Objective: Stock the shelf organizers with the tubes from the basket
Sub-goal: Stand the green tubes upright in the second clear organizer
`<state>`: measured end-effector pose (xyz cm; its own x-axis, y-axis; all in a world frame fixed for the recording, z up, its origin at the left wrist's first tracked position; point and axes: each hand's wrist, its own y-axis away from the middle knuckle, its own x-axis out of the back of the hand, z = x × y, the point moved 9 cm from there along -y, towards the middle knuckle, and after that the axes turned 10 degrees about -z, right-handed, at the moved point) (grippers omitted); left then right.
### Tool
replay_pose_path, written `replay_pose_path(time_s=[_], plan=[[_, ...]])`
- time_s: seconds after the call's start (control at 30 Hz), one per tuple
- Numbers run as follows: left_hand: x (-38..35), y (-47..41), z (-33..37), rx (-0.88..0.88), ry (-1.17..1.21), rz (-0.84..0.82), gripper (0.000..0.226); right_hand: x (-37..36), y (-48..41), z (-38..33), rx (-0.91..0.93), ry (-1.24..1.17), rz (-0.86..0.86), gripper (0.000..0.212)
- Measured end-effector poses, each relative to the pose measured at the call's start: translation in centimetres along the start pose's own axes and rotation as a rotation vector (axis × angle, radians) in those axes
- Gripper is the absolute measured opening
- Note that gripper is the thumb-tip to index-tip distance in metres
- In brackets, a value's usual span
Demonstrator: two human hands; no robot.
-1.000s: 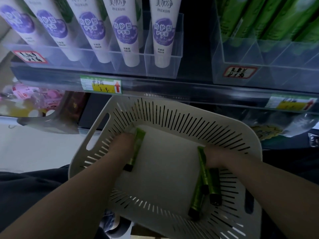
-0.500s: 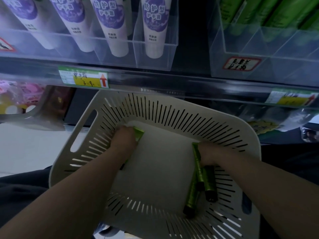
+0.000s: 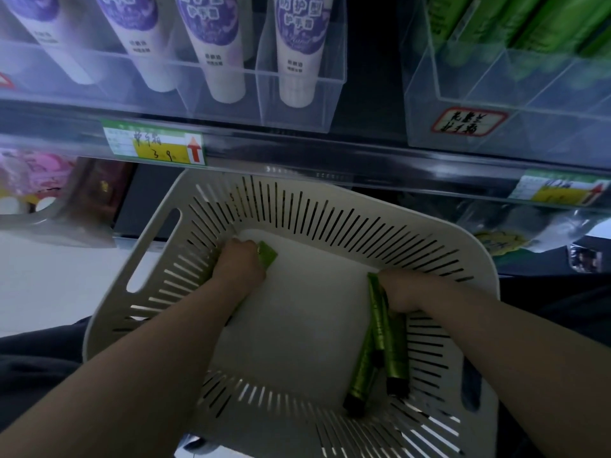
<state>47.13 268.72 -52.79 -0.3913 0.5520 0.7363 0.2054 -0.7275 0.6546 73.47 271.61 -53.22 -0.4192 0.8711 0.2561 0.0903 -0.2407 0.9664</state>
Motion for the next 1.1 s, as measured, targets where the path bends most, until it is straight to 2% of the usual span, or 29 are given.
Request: replay_pose_path(time_s=[0.17,0.33,0.5,0.6,0.83,1.1], plan=[[0.1,0.6,0.3,-0.041,0.063,-0.022,0.028,0.2,1.3,-0.8,0.065,-0.002,0.011,0.031],[0.6,1.7,0.9,-0.104,0.116,-0.039,0.032,1.1,3.1,-1.8,0.163,-0.130,0.111,0.019],[1.9,3.2,1.5,-0.139,0.201,-0.005,0.032,1.7,4.4,-2.1,0.219,-0.261,0.175,0.017],[2.5,4.2,2.3,-0.148,0.217,-0.011,0.032,1.6,5.1,-2.0,0.231,-0.306,0.188,0.026],[3.2,6.9,4.5,-0.205,0.244,0.018,0.012,2.3,7.7,-2.1,0.302,-0.342,0.308,0.020],[4.8,10.8,7.1,-0.285,0.286,0.075,0.016,3.2,12.3,-2.3,0.399,-0.447,0.470,0.014]])
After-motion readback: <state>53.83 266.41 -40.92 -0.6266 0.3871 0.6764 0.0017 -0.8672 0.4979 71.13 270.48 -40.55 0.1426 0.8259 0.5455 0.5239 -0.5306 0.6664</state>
